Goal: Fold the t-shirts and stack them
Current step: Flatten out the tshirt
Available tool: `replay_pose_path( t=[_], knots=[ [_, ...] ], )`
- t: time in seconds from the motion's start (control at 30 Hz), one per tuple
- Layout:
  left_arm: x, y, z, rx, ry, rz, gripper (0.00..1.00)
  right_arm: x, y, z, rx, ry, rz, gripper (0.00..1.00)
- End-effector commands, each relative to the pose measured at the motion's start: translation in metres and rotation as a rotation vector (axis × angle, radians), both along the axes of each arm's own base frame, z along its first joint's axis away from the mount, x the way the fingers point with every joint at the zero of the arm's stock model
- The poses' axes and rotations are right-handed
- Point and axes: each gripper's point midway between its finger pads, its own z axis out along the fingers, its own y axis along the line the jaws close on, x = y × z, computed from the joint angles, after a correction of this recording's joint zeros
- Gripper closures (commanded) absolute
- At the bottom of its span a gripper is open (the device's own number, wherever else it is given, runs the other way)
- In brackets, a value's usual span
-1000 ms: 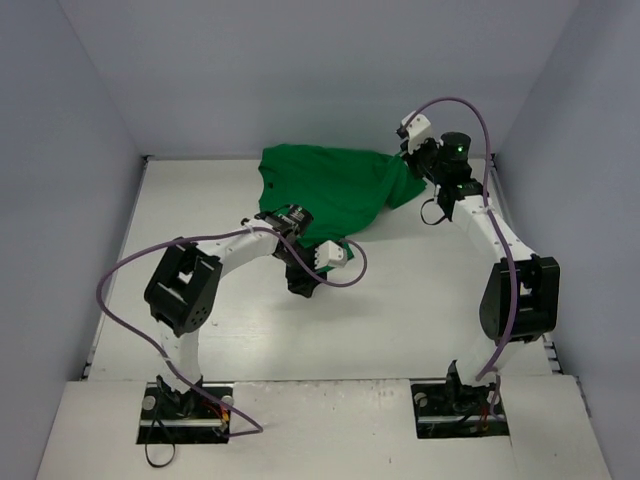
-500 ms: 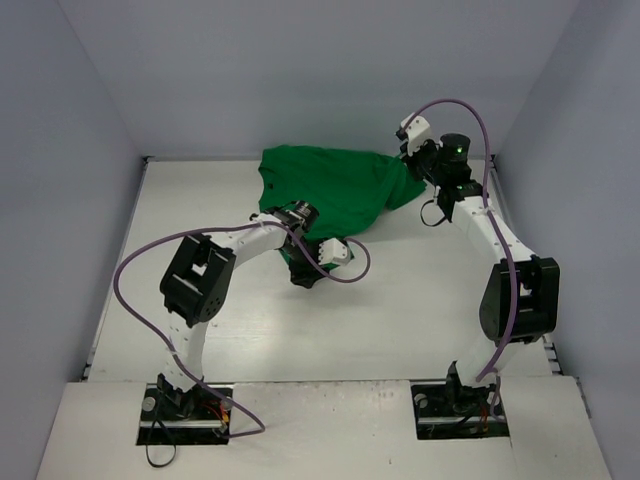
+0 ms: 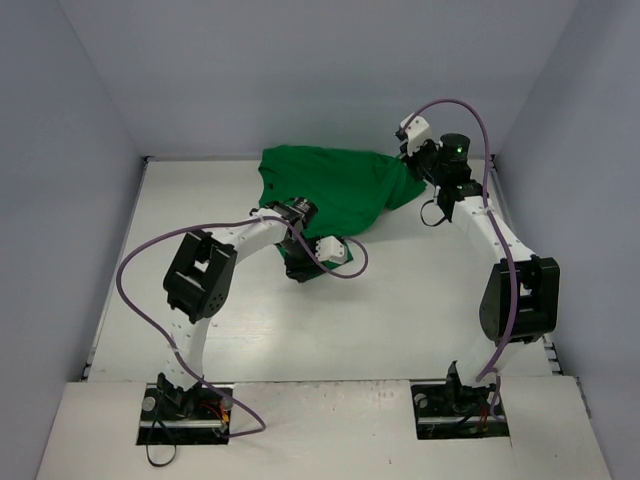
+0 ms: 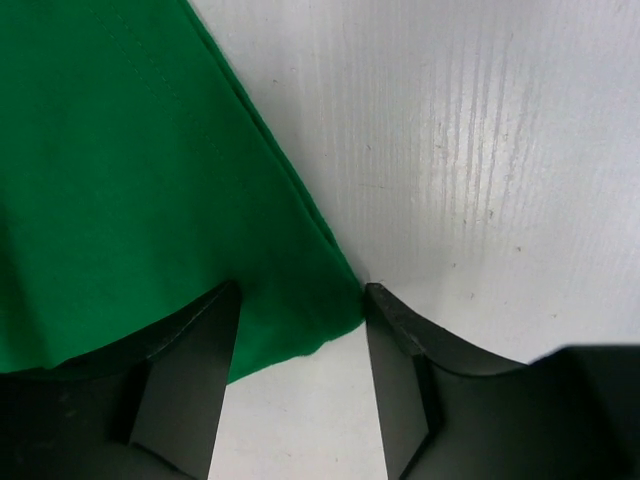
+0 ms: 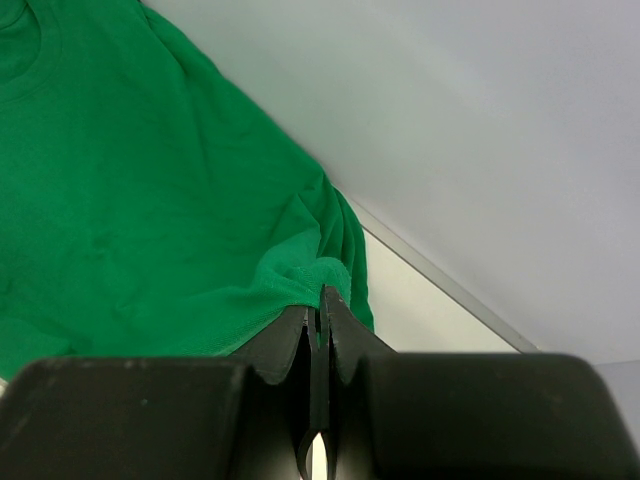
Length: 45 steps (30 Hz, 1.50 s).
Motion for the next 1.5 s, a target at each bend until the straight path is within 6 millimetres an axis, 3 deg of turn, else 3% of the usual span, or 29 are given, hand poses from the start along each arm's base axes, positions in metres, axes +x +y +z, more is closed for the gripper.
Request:
replay_pose_path(
  t=[0.0, 0.13, 0.33, 0.4, 0.5, 0.57, 0.63, 0.73, 0.8, 0.9, 0.93, 0.97, 1.0, 1.03, 1.07, 1.1, 1.13, 1.17, 1.2, 1.23, 1.3, 1.33, 1.4, 1.47],
  knots=[
    [-0.001, 0.005, 0.006, 0.02, 0.013, -0.011, 0.77, 0.0, -0.001, 0.024, -0.011, -0.078, 0.013, 1.0],
    [-0.006, 0.012, 0.014, -0.011, 0.047, 0.048, 0.98, -0.007, -0.004, 0.021, -0.038, -0.075, 0.016, 1.0],
    [-0.027, 0.041, 0.047, -0.078, 0.058, 0.116, 1.0, -0.024, -0.01, 0.02, -0.1, -0.075, 0.031, 1.0],
    [-0.038, 0.05, 0.075, -0.139, 0.053, 0.135, 1.0, -0.034, -0.012, 0.032, -0.109, -0.099, 0.03, 1.0],
    [-0.048, 0.063, 0.135, -0.257, 0.014, 0.222, 1.0, -0.051, -0.016, 0.066, -0.099, -0.166, 0.014, 1.0],
    [-0.04, 0.071, 0.18, -0.363, -0.063, 0.33, 1.0, -0.065, -0.019, 0.105, -0.06, -0.239, -0.011, 1.0],
    [-0.021, 0.076, 0.251, -0.564, -0.254, 0.497, 1.0, -0.074, -0.023, 0.134, -0.027, -0.302, -0.04, 1.0],
    [0.0, 0.09, 0.314, -0.735, -0.513, 0.628, 1.0, -0.077, -0.026, 0.169, 0.021, -0.41, -0.073, 1.0],
    [0.026, 0.102, 0.352, -0.813, -0.678, 0.728, 1.0, -0.062, -0.031, 0.174, 0.032, -0.448, -0.11, 1.0],
    [0.084, 0.124, 0.38, -0.823, -0.836, 0.894, 1.0, -0.021, -0.038, 0.184, 0.078, -0.501, -0.18, 1.0],
    [0.099, 0.132, 0.397, -0.862, -0.905, 0.913, 1.0, -0.014, -0.042, 0.204, 0.112, -0.555, -0.213, 1.0],
    [0.124, 0.134, 0.397, -0.87, -0.923, 0.931, 1.0, 0.013, -0.045, 0.184, 0.128, -0.527, -0.238, 1.0],
    [0.145, 0.135, 0.394, -0.874, -0.944, 0.941, 1.0, 0.019, -0.048, 0.208, 0.178, -0.586, -0.265, 1.0],
    [0.164, 0.137, 0.397, -0.877, -0.979, 0.947, 1.0, 0.036, -0.05, 0.211, 0.221, -0.602, -0.292, 1.0],
    [0.181, 0.139, 0.406, -0.883, -1.023, 0.952, 1.0, 0.061, -0.052, 0.199, 0.257, -0.59, -0.321, 1.0],
    [0.189, 0.144, 0.437, -0.927, -1.104, 0.961, 1.0, 0.068, -0.058, 0.208, 0.295, -0.626, -0.375, 1.0],
    [0.211, 0.146, 0.43, -0.913, -1.119, 0.97, 1.0, 0.076, -0.064, 0.214, 0.333, -0.652, -0.425, 1.0],
    [0.218, 0.15, 0.461, -0.955, -1.184, 0.963, 1.0, 0.091, -0.062, 0.225, 0.36, -0.705, -0.448, 1.0],
    [0.226, 0.155, 0.478, -0.972, -1.239, 0.976, 1.0, 0.099, -0.064, 0.234, 0.374, -0.744, -0.478, 1.0],
    [0.25, 0.157, 0.468, -0.955, -1.248, 0.99, 1.0, 0.118, -0.063, 0.218, 0.357, -0.744, -0.49, 1.0],
    [0.271, 0.166, 0.491, -0.975, -1.335, 0.976, 1.0, 0.122, -0.058, 0.251, 0.378, -0.847, -0.476, 1.0],
    [0.276, 0.172, 0.503, -0.986, -1.379, 0.973, 1.0, 0.134, -0.055, 0.243, 0.365, -0.862, -0.475, 1.0],
    [0.28, 0.181, 0.538, -1.039, -1.487, 0.957, 1.0, 0.119, -0.047, 0.285, 0.397, -0.997, -0.444, 1.0],
    [0.271, 0.19, 0.569, -1.089, -1.579, 0.93, 1.0, 0.105, -0.039, 0.307, 0.412, -1.092, -0.416, 1.0]
  ],
)
